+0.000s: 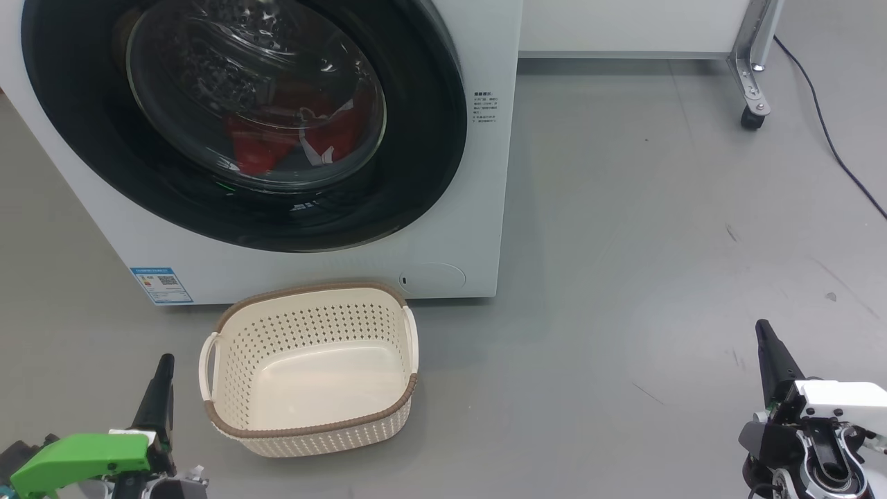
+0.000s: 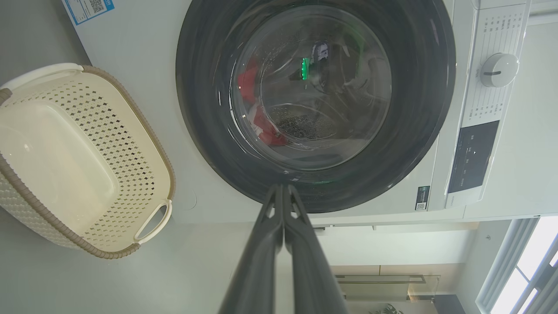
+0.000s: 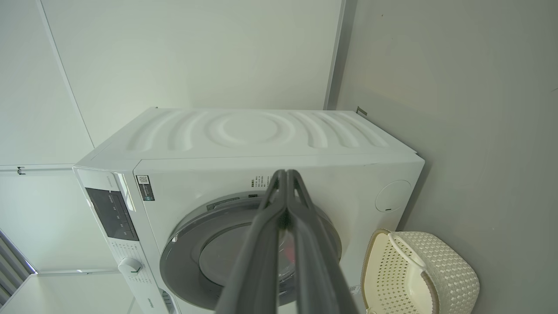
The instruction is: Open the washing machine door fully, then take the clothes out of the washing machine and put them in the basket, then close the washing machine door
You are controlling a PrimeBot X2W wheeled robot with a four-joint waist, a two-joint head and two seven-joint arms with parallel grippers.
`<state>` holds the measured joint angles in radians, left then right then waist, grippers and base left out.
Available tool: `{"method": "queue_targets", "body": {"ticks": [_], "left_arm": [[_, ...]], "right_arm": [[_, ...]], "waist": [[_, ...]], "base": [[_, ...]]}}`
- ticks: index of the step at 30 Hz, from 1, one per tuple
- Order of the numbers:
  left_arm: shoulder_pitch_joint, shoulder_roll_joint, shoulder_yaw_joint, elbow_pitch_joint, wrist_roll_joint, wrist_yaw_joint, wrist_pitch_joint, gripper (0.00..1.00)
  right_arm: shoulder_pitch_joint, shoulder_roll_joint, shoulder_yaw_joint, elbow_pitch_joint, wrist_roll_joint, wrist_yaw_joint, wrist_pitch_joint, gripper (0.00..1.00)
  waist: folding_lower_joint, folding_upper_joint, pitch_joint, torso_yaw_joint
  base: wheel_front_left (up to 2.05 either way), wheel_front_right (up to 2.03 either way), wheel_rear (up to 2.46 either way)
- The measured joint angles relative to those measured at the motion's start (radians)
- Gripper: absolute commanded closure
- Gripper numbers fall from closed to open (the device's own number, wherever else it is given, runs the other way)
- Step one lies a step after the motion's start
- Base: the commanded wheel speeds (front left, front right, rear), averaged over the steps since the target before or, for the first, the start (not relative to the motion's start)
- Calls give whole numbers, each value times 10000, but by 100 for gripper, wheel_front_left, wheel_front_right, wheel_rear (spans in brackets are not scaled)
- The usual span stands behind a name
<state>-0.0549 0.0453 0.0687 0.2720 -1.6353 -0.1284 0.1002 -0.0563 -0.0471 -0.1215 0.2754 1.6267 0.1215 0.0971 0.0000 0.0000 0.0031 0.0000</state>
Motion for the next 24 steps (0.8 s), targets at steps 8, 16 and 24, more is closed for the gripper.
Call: {"method": "queue_targets", "body": {"ticks": [8, 16, 24], "left_arm": [[0, -2, 2, 0, 0, 0, 0, 100], [502, -293, -102, 617, -13, 0, -25, 0], [501, -290, -178, 483, 21, 0, -314, 0]], "right_arm": [[-1, 4, -2, 0, -2, 0, 0, 100], [658, 347, 21, 591, 0, -10, -29, 0], [653, 334, 2, 384, -244, -10, -253, 0]], "waist": [[0, 0, 0, 0], [0, 0, 2, -2], [0, 0, 15, -4]], "base": [[0, 0, 0], [0, 0, 0], [0, 0, 0]]}}
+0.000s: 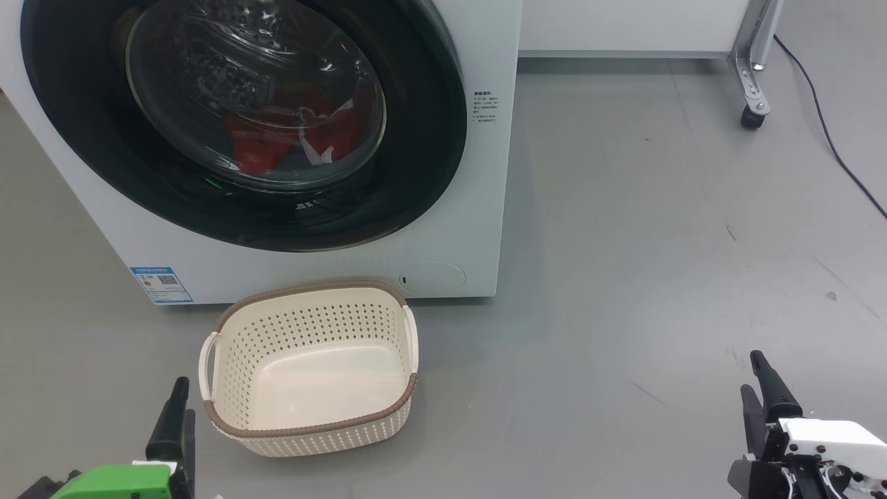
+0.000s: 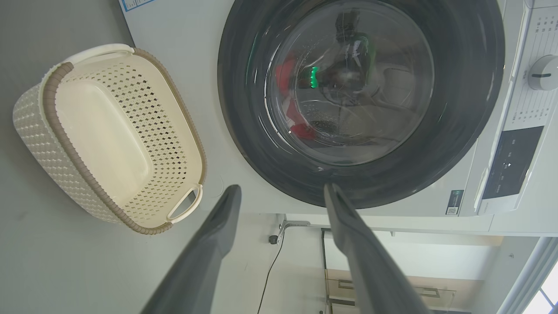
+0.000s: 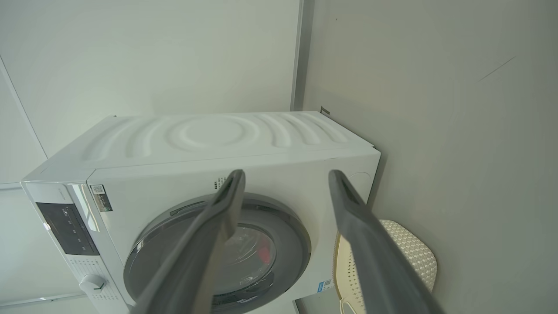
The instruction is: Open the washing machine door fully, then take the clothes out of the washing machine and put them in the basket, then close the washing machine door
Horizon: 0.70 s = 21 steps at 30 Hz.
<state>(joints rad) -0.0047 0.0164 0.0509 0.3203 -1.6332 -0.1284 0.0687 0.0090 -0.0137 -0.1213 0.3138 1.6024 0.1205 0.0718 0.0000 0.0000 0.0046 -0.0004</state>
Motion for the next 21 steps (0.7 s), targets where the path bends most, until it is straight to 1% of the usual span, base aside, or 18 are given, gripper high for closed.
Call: {"method": "queue_targets", "body": {"ticks": [9, 21], "left_arm": [[0, 2, -104, -134, 332, 0, -288, 0], [-1, 6, 63, -545, 616, 0, -717, 0]], "right_arm": [[2, -6, -94, -284, -286, 0, -347, 0], [3, -15, -401, -869, -890, 2, -732, 0]], "waist": [[0, 0, 10, 9], [0, 0, 4, 39]], "base": [[0, 0, 0], [0, 0, 0]]}}
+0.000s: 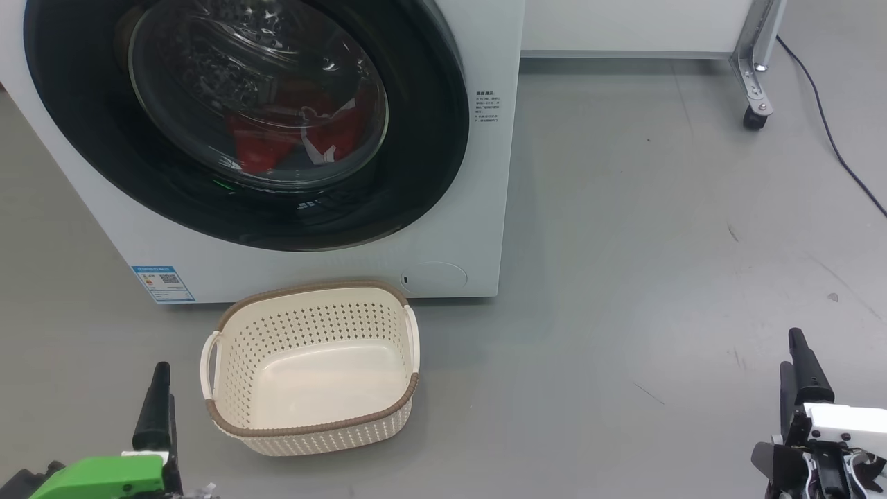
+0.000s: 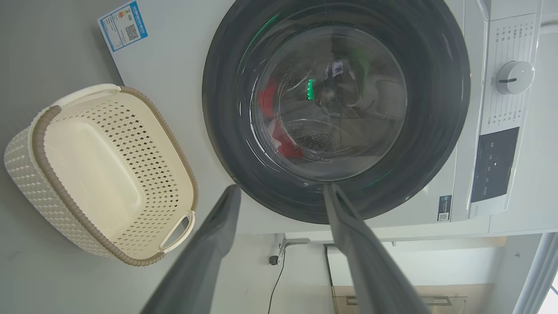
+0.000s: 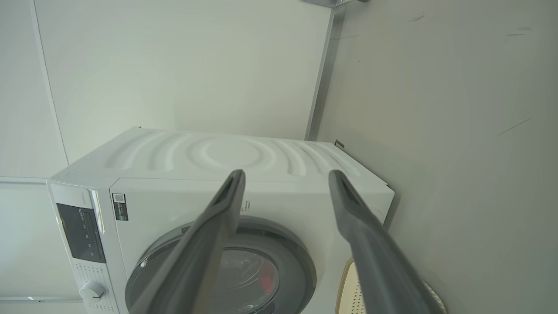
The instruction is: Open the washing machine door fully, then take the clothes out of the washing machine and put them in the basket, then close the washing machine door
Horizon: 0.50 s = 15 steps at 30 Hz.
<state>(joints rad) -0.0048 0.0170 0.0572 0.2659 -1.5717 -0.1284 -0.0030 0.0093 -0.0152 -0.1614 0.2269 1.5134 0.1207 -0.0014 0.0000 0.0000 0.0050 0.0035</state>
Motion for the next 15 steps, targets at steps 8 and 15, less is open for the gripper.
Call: {"method": "queue_targets", "body": {"ticks": [8, 15], "left_arm": [[-6, 2, 27, -366, 514, 0, -232, 0], [-23, 8, -2, -863, 1273, 0, -441, 0]], "right_arm": [[0, -2, -82, -468, -546, 0, -222, 0], [-1, -12, -184, -974, -1302, 0, -483, 0]], "waist": [[0, 0, -2, 18], [0, 0, -4, 36]], "base": [[0, 0, 0], [0, 0, 0]]}}
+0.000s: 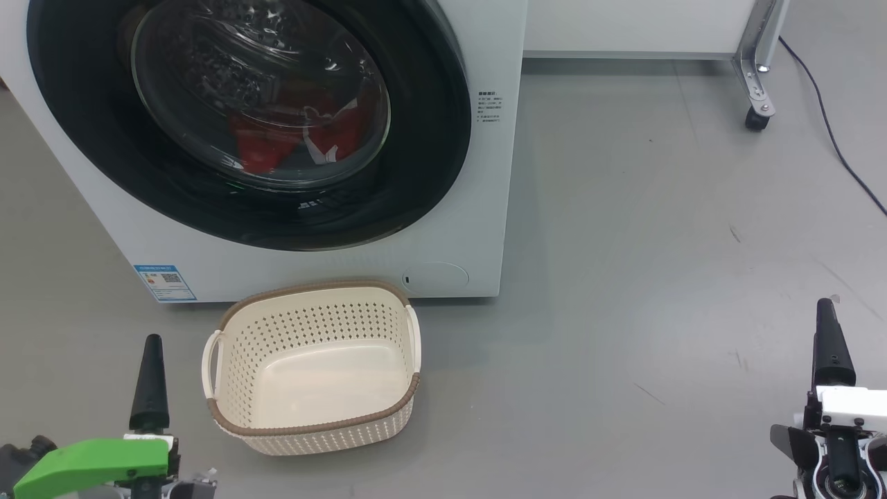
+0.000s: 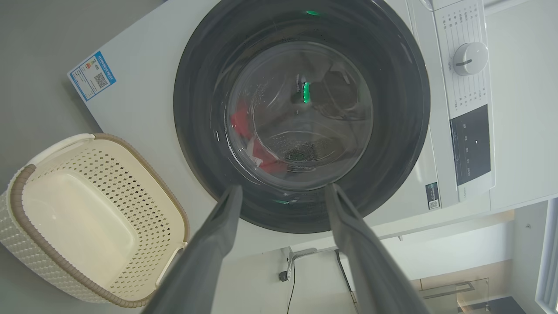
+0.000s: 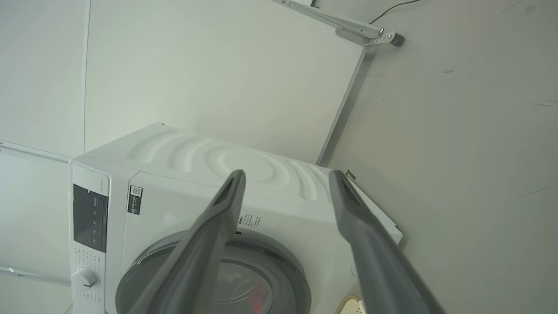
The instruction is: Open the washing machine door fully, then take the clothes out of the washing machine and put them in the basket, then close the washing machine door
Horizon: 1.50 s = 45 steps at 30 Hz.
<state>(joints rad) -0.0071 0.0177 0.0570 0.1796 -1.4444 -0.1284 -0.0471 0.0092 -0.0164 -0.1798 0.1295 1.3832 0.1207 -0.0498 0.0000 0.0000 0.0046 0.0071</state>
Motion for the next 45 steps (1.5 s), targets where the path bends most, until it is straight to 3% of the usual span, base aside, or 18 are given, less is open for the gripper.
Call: {"method": "queue_targets", "body": {"ticks": [20, 39, 45], "left_arm": [[-16, 33, -765, -1020, 3427, 0, -717, 0], [40, 102, -1358, -1145, 8077, 2, -1340, 0], [141, 130, -1636, -989, 9517, 221, -1599, 0]], "right_arm": [[134, -82, 123, -1198, -3352, 2, -708, 0], [566, -500, 1035, -1323, -6985, -113, -1333, 0], [599, -579, 1285, -1350, -8147, -359, -1511, 0]], "waist": [[0, 0, -15, 59], [0, 0, -8, 164], [0, 0, -2, 187]], "base": [[0, 0, 0], [0, 0, 0], [0, 0, 0]]}}
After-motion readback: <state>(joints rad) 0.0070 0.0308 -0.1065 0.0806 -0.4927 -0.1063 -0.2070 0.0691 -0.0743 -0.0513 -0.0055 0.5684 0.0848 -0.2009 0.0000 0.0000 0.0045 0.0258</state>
